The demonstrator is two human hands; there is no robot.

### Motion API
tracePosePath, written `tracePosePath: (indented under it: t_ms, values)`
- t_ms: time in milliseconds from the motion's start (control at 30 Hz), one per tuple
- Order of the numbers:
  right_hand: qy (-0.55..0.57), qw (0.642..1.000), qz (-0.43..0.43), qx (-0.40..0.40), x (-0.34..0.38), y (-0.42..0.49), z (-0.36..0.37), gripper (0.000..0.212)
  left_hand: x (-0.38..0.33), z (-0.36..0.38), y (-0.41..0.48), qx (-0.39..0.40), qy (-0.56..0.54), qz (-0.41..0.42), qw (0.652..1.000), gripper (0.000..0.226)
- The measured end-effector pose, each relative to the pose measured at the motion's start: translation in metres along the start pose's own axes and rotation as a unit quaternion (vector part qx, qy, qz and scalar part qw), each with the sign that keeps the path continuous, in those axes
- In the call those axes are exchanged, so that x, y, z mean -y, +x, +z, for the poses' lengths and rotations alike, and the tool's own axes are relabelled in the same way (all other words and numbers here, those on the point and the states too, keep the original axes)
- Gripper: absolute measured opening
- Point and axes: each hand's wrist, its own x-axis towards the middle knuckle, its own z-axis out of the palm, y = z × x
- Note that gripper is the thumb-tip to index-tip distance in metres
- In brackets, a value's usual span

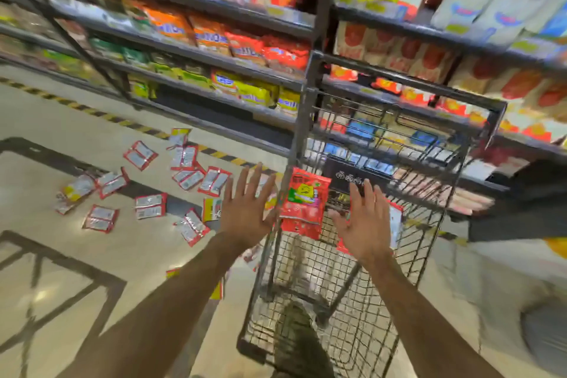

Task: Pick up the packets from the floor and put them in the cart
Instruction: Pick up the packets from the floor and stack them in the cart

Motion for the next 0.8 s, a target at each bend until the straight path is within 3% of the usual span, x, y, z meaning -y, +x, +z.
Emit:
tracePosePath:
  t_ms: [200,533,800]
  values:
    - [-0.024,0.996,-0.081,-0.026,0.158,-0.077,-0.032,0.093,0.124,-0.056,-0.145,-0.061,0.002,-0.099,0.993,0.077]
    - [-0.033,0.971,-0.23,-0.059,0.425,-0.234,0.011,0.094,0.336,-0.107,-0.443,-0.142,-0.011,-0.279,0.95,0.081]
    - [-0.016,0.953,-0.302,-0.026,0.58,-0.29,0.046,0.102,0.451,-0.117,-0.561,-0.147,0.0,-0.363,0.92,0.085]
